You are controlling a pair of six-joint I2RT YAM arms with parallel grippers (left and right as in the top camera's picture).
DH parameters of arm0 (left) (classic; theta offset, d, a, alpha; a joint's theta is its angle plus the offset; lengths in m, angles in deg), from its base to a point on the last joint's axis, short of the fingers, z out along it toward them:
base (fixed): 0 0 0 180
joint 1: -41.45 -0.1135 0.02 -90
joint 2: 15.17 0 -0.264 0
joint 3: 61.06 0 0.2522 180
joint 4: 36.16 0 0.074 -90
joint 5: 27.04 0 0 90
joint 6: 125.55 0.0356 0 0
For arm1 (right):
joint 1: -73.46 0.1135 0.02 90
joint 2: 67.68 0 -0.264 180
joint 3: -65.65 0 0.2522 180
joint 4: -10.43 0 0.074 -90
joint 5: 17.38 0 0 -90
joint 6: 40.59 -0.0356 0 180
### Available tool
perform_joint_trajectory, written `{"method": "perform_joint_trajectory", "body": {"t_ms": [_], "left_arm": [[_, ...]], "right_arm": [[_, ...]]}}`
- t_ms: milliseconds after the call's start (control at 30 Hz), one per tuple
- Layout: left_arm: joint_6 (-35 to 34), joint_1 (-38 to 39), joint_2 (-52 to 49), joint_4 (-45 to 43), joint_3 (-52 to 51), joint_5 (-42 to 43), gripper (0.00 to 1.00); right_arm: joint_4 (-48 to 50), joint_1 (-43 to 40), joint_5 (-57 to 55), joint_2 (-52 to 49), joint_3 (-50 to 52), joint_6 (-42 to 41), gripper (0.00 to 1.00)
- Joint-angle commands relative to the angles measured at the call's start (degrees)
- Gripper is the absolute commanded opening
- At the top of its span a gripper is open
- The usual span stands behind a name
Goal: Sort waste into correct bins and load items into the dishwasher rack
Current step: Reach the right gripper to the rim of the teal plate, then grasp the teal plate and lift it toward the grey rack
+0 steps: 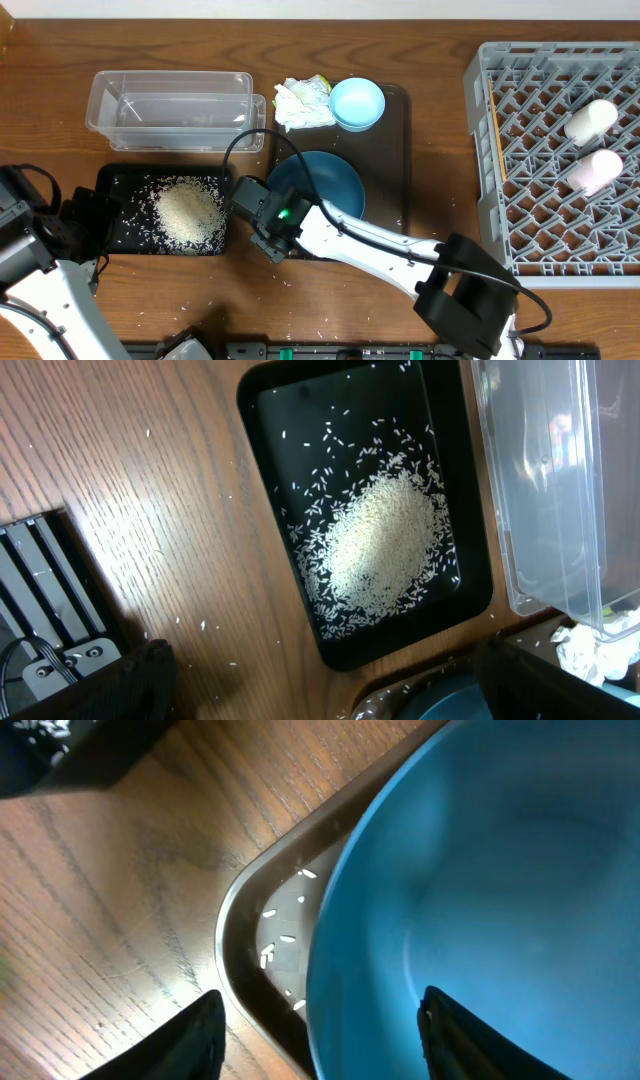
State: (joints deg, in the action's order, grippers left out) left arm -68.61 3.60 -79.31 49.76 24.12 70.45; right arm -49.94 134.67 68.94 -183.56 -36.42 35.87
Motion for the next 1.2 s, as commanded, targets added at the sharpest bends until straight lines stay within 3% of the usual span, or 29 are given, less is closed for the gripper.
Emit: {"method": "perform_joint_trajectory", "body": {"t_ms": [0,333,533,867,1167], "left_arm": [[-0.4,-0.3,-0.2,0.3,0.4,-0.7,0.98],[-0.4,-0.3,-0.2,0.3,0.4,-0.7,0.98],[-0.4,-0.3,-0.2,0.3,0.4,-0.7,0.98],[-0.4,-0.3,-0.2,0.3,0.4,-0.7,0.98],[-0.4,-0.3,-0.2,0.3,0.4,-0.7,0.98]], "right_arm": [[0.3,0.4,-1.0,-2.3,0.1,-0.1,0.55],[1.5,0.4,-1.1,-4.5,0.1,-1.6,0.34],[1.0,0.2,-1.0,-4.4,-0.5,-1.7,0.01],[-10.0,-2.8,-3.7,-0.7,-13.2,-1.8,0.01],[-22.3,-19.5,-4.8,9.7,-25.7,-1.8,0.01]]}}
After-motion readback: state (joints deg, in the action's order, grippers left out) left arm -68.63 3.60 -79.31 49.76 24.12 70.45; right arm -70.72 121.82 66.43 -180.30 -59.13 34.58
